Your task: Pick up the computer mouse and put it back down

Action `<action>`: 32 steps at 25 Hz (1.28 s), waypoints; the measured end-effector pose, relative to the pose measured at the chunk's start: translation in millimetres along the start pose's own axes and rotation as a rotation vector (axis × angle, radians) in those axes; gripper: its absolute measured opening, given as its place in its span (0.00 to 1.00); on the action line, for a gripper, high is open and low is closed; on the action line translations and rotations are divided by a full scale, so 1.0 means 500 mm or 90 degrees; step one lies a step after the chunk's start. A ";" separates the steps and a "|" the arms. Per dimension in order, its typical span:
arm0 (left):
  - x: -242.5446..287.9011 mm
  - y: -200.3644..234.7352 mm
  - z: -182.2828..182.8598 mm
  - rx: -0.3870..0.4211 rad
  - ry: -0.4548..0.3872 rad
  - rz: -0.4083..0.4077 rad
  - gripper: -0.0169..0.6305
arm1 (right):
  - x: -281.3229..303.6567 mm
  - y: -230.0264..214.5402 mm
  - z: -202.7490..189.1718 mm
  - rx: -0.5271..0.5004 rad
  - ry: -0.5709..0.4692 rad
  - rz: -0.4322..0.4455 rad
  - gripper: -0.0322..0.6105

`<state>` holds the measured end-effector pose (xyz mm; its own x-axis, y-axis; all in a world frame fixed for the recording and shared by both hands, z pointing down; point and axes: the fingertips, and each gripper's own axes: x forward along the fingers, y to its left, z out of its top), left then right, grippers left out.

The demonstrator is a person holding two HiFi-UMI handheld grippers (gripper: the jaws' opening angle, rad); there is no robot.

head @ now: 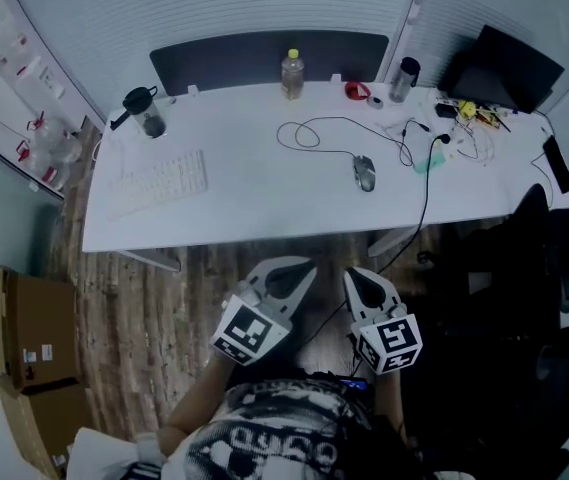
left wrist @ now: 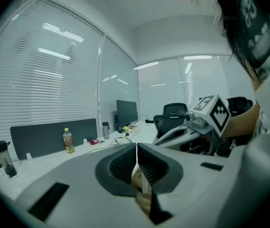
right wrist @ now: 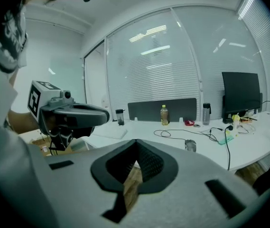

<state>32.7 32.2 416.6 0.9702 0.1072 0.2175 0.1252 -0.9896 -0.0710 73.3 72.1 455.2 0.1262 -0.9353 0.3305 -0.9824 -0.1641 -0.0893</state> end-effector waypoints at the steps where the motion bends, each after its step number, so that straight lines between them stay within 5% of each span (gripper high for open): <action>1: 0.012 0.021 0.001 0.000 0.000 -0.002 0.03 | 0.023 -0.012 0.005 0.004 0.003 -0.001 0.04; 12: 0.142 0.196 -0.011 -0.021 0.008 -0.043 0.03 | 0.179 -0.092 0.034 0.032 0.031 -0.034 0.04; 22: 0.230 0.172 -0.013 -0.020 0.021 -0.119 0.03 | 0.179 -0.195 0.007 0.067 0.061 -0.095 0.04; 32: 0.292 0.242 -0.027 -0.042 0.044 -0.033 0.03 | 0.243 -0.291 0.009 0.058 0.063 -0.052 0.04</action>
<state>186.8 -73.3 453.0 0.9457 0.1530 0.2867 0.1579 -0.9874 0.0061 232.3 -19.1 504.0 0.1860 -0.8829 0.4311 -0.9524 -0.2698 -0.1417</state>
